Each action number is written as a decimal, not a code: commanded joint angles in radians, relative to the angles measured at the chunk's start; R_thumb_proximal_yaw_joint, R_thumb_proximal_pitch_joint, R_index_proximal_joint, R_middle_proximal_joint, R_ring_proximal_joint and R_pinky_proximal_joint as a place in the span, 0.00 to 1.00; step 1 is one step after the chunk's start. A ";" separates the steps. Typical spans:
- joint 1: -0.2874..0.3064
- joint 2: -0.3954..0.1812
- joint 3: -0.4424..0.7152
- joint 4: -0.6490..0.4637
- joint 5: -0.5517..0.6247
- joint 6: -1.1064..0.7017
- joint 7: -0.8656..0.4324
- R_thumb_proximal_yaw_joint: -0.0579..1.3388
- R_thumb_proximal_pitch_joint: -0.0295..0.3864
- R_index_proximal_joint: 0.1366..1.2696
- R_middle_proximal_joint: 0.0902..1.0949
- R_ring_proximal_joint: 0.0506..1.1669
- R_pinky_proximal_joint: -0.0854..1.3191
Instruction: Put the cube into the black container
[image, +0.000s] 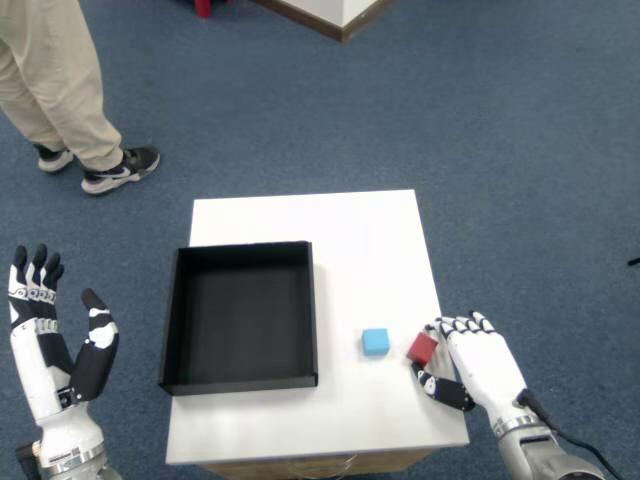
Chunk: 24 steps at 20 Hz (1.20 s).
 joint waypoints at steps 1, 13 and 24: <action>-0.008 -0.032 -0.017 -0.006 0.018 0.034 0.019 0.51 0.39 0.40 0.21 0.20 0.13; 0.019 -0.030 -0.042 -0.017 0.026 0.015 0.009 0.85 0.53 0.86 0.25 0.21 0.15; 0.018 -0.033 -0.055 -0.021 0.026 -0.004 -0.014 0.93 0.48 0.87 0.27 0.22 0.21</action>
